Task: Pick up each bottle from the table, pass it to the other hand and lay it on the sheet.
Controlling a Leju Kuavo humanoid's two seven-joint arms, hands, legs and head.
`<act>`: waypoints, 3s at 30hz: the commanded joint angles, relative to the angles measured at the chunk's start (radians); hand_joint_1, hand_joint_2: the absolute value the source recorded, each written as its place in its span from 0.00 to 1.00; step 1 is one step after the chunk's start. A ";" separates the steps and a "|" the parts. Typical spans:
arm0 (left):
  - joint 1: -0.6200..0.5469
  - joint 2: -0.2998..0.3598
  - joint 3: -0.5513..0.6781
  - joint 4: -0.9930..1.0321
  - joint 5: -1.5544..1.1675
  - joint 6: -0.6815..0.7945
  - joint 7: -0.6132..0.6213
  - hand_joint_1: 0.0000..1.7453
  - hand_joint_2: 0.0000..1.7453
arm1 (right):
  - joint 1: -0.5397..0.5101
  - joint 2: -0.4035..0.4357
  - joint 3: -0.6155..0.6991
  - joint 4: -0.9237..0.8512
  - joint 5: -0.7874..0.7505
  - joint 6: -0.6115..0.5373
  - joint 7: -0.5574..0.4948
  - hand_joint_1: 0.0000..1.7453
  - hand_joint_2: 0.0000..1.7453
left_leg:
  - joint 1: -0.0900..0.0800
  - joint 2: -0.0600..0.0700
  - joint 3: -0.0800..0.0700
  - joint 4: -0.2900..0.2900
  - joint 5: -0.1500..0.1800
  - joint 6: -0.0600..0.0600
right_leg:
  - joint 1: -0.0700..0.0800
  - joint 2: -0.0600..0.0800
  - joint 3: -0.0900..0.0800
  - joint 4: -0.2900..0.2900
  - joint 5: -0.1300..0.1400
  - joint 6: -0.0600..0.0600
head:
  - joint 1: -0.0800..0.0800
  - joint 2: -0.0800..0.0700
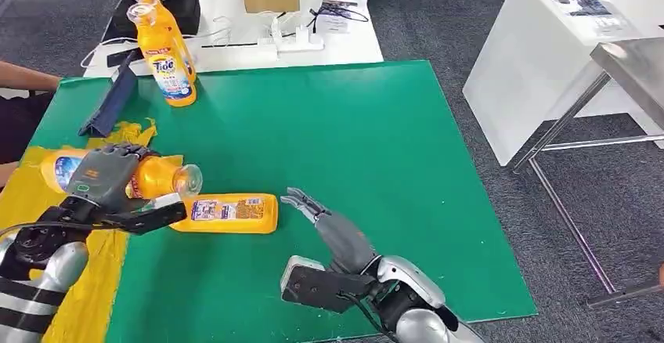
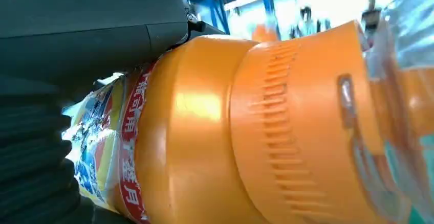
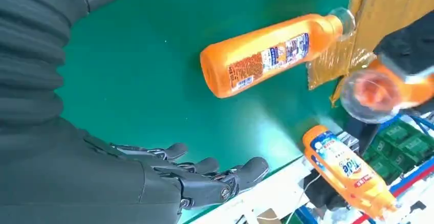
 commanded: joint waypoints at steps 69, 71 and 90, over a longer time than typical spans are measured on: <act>0.097 -0.253 0.399 0.004 0.956 -0.160 -0.063 0.00 0.00 | -0.071 -0.048 0.056 0.117 0.054 -0.007 -0.005 0.00 1.00 | 0.000 0.001 0.001 0.000 0.001 0.001 | 0.000 0.000 0.003 0.000 0.000 -0.001 | 0.000 0.000; 0.097 -0.253 0.399 0.004 0.956 -0.160 -0.063 0.00 0.00 | -0.071 -0.048 0.056 0.117 0.054 -0.007 -0.005 0.00 1.00 | 0.000 0.001 0.002 0.001 0.000 0.001 | 0.000 0.000 0.004 0.000 -0.001 -0.002 | 0.000 0.000; 0.108 -0.283 0.424 -0.027 1.088 -0.212 -0.053 0.00 0.00 | -0.077 -0.041 0.047 0.120 0.070 -0.018 0.001 0.00 1.00 | 0.000 0.001 0.002 0.000 0.001 0.001 | 0.000 0.000 0.004 0.000 -0.001 -0.002 | 0.000 0.000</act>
